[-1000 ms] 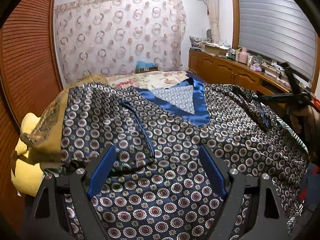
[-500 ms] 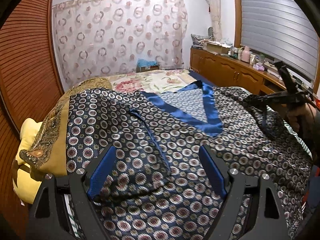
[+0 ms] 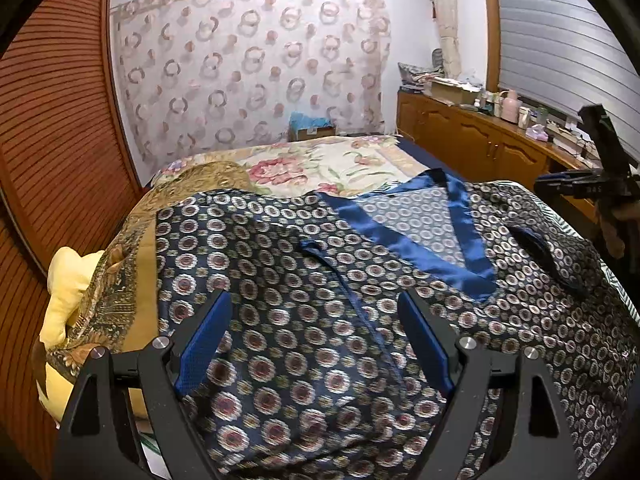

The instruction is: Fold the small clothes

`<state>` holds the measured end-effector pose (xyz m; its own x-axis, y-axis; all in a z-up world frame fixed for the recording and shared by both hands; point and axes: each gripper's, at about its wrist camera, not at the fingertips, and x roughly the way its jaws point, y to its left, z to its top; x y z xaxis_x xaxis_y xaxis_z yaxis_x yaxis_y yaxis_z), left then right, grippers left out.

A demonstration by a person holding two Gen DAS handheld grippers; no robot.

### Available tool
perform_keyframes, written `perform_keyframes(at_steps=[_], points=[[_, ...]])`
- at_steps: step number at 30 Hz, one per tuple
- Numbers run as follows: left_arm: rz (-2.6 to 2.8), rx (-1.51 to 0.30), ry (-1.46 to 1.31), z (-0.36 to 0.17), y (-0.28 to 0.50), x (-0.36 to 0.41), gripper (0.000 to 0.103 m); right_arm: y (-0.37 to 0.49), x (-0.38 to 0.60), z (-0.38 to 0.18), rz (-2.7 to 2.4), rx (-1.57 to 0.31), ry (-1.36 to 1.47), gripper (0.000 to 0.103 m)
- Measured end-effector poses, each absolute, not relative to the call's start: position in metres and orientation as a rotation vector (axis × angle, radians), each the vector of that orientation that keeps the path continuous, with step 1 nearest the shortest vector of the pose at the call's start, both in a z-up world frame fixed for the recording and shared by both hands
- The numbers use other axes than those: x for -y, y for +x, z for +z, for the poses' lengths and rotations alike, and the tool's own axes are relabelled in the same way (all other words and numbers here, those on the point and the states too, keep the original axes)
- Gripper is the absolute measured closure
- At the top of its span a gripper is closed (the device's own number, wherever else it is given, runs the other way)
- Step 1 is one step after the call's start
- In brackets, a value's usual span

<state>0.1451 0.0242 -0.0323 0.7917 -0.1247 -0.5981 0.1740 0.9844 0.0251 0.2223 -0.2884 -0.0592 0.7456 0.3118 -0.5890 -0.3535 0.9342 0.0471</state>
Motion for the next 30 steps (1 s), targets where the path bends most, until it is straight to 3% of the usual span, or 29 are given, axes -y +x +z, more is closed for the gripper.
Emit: perform_keyframes(at_steps=[16,24,30], points=[[-0.033,-0.684,0.044,-0.037,0.175,-0.09,0.018,0.322,0.343,-0.118,0.13,-0.769,-0.096,0.049],[-0.019,-0.714,0.02,-0.04,0.194,-0.111,0.018,0.321,0.346,-0.126,0.168,-0.713,-0.065,0.049],[-0.035,-0.733,0.006,-0.038,0.206,-0.118,0.047,0.307,0.353,-0.128,0.17,-0.697,-0.064,0.049]])
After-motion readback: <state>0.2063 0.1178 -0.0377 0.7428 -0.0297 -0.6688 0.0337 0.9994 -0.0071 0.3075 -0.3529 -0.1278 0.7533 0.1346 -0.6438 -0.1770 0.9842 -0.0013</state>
